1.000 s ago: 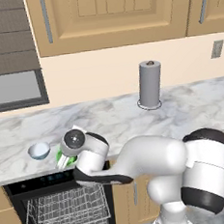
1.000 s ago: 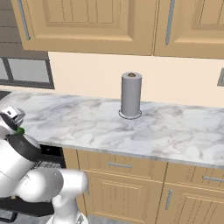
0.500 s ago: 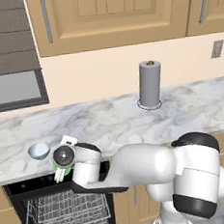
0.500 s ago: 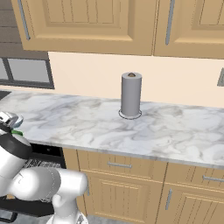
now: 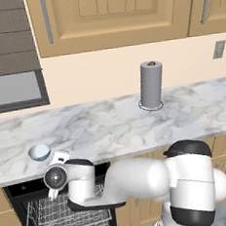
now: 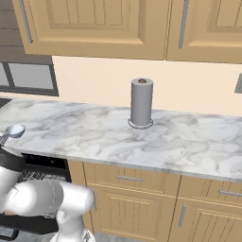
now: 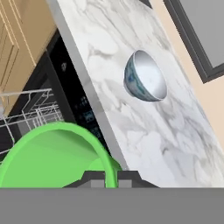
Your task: Pick up the cup and bowl from the counter, place them in the dishwasher, and close the dishwasher door.
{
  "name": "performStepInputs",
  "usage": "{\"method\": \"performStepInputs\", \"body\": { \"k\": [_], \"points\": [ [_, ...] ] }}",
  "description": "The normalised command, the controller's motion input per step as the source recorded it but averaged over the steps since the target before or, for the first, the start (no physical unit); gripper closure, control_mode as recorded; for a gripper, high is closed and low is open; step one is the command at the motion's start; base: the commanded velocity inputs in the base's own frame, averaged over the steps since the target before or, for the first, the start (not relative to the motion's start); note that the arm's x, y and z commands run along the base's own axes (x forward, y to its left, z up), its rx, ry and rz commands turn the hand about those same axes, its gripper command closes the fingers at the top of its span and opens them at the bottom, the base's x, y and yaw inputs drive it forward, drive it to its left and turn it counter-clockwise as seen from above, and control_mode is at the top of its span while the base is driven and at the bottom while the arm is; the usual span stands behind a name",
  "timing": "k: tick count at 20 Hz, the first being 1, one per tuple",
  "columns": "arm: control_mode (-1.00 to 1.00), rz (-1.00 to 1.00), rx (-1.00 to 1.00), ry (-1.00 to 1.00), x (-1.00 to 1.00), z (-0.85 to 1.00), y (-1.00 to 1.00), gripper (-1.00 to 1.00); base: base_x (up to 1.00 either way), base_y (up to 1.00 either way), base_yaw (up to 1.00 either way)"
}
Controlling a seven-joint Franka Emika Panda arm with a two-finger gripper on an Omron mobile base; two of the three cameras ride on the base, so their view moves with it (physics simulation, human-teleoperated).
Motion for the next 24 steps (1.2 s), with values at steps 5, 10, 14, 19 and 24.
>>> {"method": "performStepInputs", "body": {
  "k": [5,10,14,19,24],
  "points": [
    [-1.00,0.03,0.00,0.00,-0.14,-0.39,0.20,1.00,0.00,0.00,0.00],
    [-1.00,0.02,0.00,0.00,-0.03,-0.49,0.23,1.00,0.00,0.00,0.00],
    [-1.00,0.02,0.00,0.00,-0.11,-0.54,0.25,1.00,0.00,0.00,0.00],
    [-1.00,0.02,0.00,0.00,-0.11,-0.58,0.24,1.00,0.00,0.00,0.00],
    [-1.00,0.01,-0.02,0.00,-0.03,-0.52,0.13,1.00,0.00,0.00,0.00]
  ]
}}
